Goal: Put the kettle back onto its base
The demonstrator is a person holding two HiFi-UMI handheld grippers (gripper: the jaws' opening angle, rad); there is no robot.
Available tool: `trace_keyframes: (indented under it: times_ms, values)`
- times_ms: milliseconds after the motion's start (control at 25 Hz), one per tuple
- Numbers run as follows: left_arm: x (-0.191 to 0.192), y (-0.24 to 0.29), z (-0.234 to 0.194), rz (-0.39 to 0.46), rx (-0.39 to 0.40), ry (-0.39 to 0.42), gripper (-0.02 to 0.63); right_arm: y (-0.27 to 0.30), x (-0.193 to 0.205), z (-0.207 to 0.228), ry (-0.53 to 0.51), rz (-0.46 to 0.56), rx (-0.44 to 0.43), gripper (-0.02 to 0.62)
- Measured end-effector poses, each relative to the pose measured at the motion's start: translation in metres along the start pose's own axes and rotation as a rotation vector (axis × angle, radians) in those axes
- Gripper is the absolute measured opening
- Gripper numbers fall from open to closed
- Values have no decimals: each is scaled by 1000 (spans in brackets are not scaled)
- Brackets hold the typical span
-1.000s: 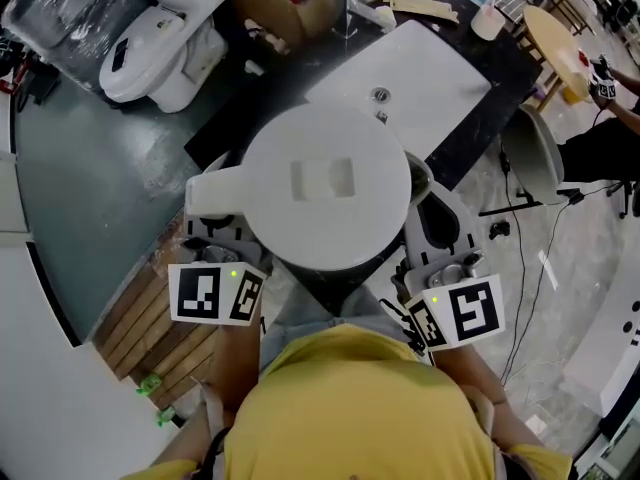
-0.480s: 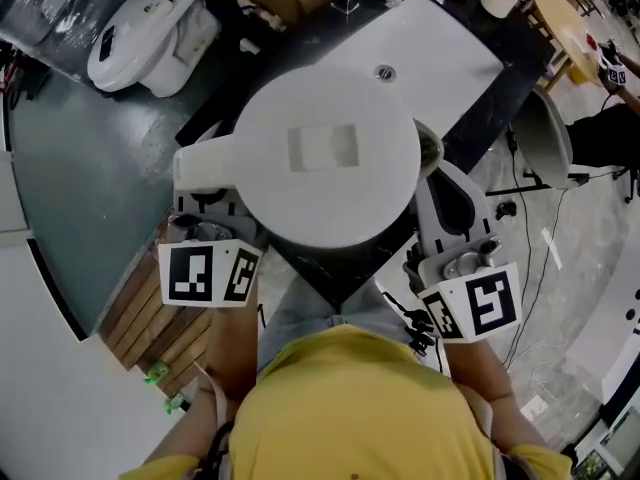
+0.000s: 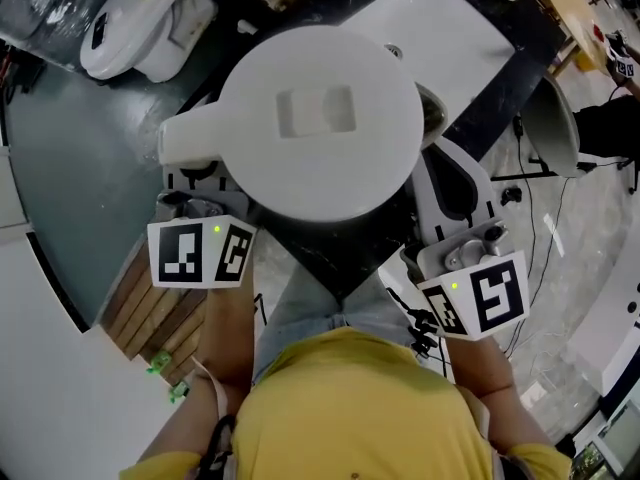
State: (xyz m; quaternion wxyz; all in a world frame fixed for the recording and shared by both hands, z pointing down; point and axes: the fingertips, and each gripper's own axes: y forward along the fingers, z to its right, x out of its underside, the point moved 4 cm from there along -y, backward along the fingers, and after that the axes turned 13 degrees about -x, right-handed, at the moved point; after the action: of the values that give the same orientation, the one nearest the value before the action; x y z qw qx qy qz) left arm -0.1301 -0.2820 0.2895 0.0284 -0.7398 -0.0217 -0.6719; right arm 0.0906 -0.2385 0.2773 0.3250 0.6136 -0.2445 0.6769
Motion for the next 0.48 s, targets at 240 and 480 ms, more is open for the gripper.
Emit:
trace_keyframes:
  times_ms: [240, 480]
  values:
    - [5, 5, 0, 15, 7, -3, 31, 5, 2, -1, 1, 12, 6, 15]
    - [33, 23, 7, 0, 8, -21, 31, 9, 20, 22, 10, 5, 18, 15]
